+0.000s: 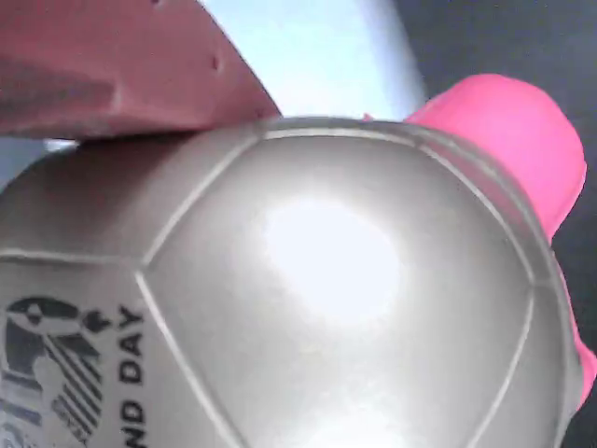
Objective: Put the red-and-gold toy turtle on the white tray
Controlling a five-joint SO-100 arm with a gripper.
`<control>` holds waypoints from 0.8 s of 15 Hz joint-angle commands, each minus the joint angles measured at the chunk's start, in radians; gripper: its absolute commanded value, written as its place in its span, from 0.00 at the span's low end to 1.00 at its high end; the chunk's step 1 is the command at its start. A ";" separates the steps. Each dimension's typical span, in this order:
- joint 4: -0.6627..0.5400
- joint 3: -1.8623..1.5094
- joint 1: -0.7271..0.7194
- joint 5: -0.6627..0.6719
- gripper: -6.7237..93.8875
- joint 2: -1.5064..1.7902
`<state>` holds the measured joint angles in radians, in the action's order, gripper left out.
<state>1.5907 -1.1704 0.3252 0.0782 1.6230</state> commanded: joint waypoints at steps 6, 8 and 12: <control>-0.083 0.227 0.212 -0.110 0.07 -0.270; -0.074 0.293 0.215 -0.127 0.07 -0.371; -0.083 0.347 0.206 -0.149 0.08 -0.502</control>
<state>1.5140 -0.8912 0.5170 -0.0568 1.0968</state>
